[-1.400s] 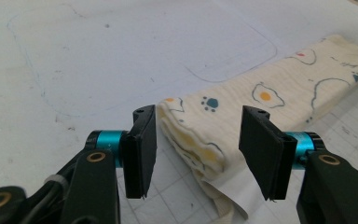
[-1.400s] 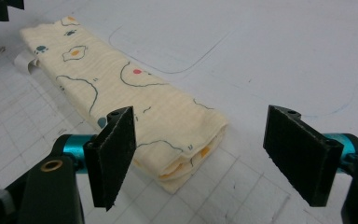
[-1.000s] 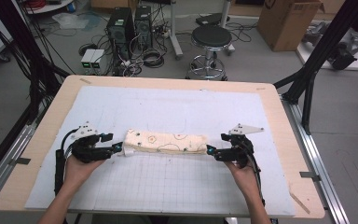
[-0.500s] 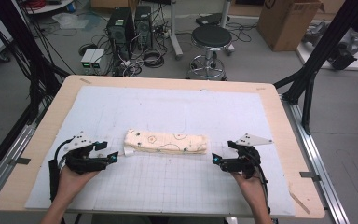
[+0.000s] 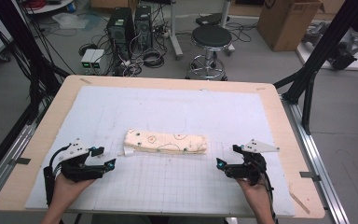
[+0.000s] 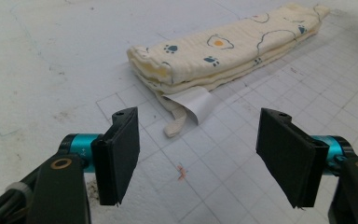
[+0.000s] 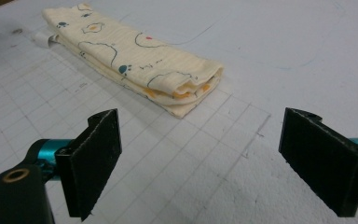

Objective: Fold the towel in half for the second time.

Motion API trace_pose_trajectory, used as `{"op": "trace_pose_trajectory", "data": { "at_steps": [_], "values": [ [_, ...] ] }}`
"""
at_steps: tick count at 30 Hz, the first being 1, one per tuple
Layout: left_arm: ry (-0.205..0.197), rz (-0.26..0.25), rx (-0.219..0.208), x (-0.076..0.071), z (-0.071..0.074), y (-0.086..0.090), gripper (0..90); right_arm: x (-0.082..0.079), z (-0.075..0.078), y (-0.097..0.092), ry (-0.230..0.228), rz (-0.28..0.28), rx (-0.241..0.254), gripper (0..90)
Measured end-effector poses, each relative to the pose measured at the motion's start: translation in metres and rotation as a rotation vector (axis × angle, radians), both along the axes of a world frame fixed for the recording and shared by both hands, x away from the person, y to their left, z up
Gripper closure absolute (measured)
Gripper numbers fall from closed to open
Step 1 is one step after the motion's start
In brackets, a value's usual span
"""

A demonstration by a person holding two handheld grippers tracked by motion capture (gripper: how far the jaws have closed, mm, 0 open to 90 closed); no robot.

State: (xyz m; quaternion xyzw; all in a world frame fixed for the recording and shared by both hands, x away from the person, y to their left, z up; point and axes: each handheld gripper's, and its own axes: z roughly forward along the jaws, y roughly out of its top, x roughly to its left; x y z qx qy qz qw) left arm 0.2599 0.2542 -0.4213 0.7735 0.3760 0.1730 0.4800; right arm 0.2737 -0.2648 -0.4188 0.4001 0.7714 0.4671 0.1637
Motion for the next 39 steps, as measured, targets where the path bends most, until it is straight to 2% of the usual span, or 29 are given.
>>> {"op": "trace_pose_trajectory", "data": {
  "at_steps": [13,22,29,32,39],
  "values": [
    [-0.009,0.001,0.004,-0.015,0.0,0.004,30.2,-0.016,0.0,-0.005,-0.006,-0.008,0.023,12.5],
    [-0.011,0.007,-0.001,-0.021,-0.001,0.008,30.1,-0.021,-0.003,-0.006,-0.003,0.006,0.012,12.5],
    [-0.008,-0.001,0.005,-0.022,-0.003,0.006,30.1,-0.025,-0.006,-0.01,0.005,0.006,0.005,12.5],
    [-0.011,-0.009,0.023,-0.022,-0.003,0.004,30.1,-0.025,-0.007,-0.012,0.007,0.0,0.012,12.5],
    [-0.008,-0.01,0.017,-0.02,-0.004,0.005,29.6,-0.023,-0.01,-0.011,0.003,0.011,-0.005,12.5]
  ]
}}
